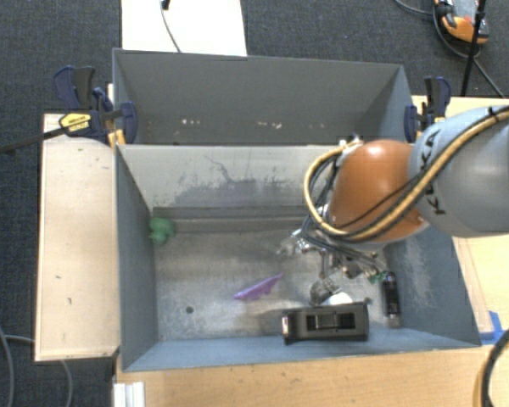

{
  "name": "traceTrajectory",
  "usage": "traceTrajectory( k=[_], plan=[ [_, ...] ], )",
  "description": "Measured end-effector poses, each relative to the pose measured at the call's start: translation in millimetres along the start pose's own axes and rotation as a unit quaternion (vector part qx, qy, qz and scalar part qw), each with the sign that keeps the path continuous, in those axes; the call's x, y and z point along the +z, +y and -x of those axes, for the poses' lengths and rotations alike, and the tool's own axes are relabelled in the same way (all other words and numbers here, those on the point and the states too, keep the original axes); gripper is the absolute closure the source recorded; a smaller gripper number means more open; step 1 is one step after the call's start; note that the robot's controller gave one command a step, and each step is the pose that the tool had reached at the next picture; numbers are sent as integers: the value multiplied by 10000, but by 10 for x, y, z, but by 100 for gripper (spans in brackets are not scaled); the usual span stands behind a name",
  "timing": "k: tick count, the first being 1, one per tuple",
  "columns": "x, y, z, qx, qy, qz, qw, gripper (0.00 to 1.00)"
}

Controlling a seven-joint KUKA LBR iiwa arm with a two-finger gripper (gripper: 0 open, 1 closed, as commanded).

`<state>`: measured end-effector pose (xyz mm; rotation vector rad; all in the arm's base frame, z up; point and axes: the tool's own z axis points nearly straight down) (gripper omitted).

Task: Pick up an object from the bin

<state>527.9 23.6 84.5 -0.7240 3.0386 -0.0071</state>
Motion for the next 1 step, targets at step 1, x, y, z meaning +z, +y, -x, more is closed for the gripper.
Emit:
traceTrajectory(
  k=[1],
  plan=[
    [65,385,-223,-1351,-151,-42,9907,100]
  ],
)
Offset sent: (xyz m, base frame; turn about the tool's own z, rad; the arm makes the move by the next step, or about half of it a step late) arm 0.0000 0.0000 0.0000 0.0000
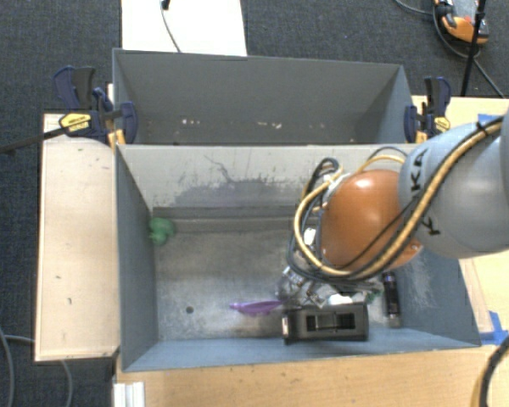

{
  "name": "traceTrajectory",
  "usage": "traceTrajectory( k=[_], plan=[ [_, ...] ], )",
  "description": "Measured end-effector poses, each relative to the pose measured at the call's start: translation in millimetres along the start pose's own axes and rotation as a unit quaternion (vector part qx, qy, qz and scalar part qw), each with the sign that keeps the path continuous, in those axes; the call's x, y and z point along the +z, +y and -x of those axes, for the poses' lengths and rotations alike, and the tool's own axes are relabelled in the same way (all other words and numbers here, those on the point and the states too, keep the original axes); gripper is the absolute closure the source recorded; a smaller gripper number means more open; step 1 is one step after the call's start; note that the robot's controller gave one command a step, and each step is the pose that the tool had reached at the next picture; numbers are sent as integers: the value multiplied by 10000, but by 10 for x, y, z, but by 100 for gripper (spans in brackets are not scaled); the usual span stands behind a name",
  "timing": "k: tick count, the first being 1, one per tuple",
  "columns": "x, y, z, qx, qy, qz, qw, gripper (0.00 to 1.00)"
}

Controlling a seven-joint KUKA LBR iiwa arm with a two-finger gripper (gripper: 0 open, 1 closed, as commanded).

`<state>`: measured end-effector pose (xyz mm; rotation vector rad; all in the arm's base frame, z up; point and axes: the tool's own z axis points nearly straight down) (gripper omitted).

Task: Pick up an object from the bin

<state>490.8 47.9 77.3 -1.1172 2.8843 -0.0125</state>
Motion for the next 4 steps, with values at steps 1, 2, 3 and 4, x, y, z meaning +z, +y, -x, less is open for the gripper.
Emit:
traceTrajectory(
  k=[1,2,3,4],
  plan=[
    [0,-1,0,6,-1,-1,10000,100],
    [-408,-102,18,101,185,116,9997,100],
    [-726,-220,21,31,174,101,9998,100],
    [-506,29,111,36,202,127,9997,0]
  ],
)
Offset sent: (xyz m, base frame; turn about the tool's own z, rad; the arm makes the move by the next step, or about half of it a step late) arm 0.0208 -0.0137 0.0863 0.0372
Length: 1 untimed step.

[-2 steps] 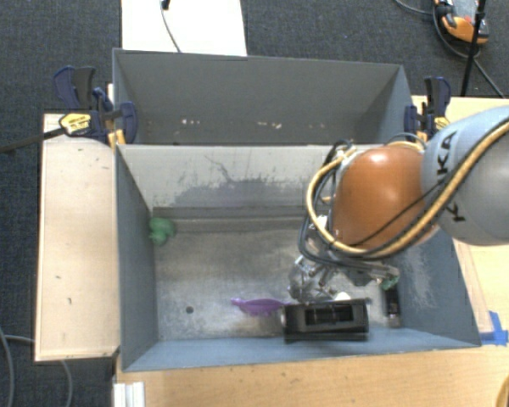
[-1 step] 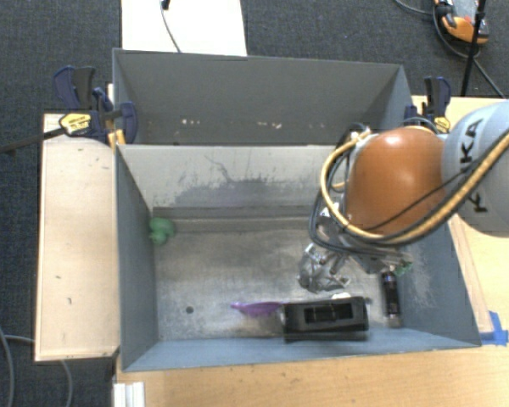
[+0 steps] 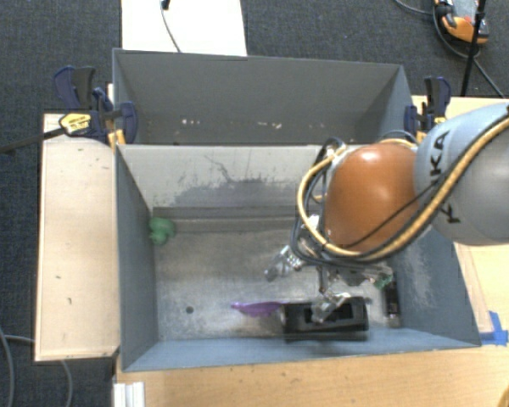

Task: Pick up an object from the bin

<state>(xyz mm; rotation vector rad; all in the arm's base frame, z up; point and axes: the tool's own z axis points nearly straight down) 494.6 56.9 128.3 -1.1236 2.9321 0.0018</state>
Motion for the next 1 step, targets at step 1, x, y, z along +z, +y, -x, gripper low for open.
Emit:
traceTrajectory(
  k=[1],
  plan=[
    [-1,-2,0,4,-1,-2,10000,0]
  ],
)
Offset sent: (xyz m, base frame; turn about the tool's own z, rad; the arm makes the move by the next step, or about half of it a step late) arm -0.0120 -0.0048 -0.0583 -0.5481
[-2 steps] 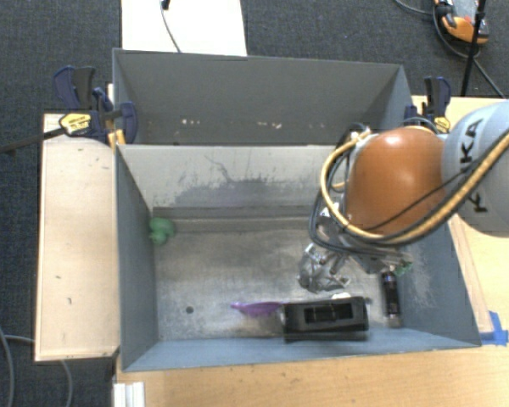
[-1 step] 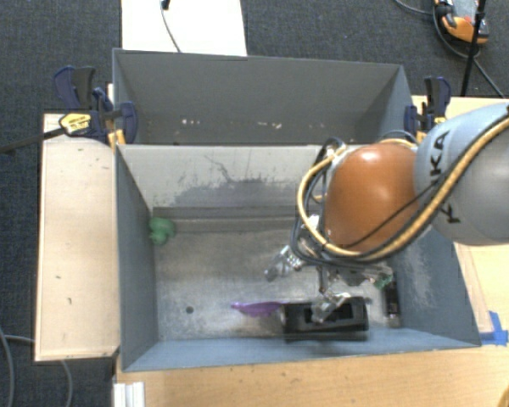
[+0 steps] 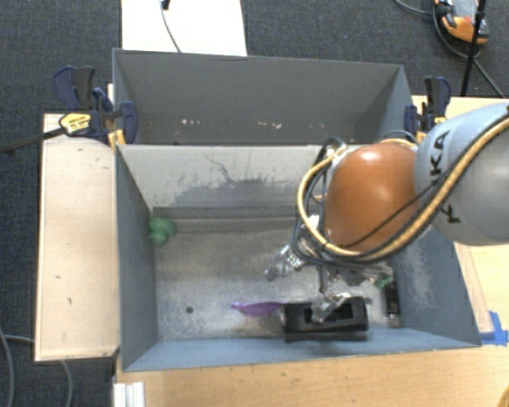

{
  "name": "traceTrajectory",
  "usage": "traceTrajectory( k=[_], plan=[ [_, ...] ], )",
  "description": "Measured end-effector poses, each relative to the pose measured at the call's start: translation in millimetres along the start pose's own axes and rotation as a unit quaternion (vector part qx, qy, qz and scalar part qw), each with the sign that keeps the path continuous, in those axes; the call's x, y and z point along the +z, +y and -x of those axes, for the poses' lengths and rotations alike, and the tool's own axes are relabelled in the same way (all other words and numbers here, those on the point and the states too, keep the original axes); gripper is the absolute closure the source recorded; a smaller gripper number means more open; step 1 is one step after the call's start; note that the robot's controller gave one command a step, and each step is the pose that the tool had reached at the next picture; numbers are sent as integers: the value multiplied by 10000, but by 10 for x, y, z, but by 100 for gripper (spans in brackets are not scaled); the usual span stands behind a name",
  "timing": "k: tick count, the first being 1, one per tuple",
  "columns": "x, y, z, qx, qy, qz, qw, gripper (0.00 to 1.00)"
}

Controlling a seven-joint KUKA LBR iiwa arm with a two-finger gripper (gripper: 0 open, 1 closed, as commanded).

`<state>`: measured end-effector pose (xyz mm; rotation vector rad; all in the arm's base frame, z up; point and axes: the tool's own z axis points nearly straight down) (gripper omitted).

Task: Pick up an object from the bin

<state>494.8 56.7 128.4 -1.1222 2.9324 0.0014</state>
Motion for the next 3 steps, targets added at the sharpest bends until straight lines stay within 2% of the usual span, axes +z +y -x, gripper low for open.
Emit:
traceTrajectory(
  k=[1,2,3],
  plan=[
    [455,42,-41,-2673,-40,-43,9636,100],
    [456,42,-41,-2670,-40,-43,9637,100],
    [-1029,36,112,-2777,-7,-4,9607,100]
  ],
)
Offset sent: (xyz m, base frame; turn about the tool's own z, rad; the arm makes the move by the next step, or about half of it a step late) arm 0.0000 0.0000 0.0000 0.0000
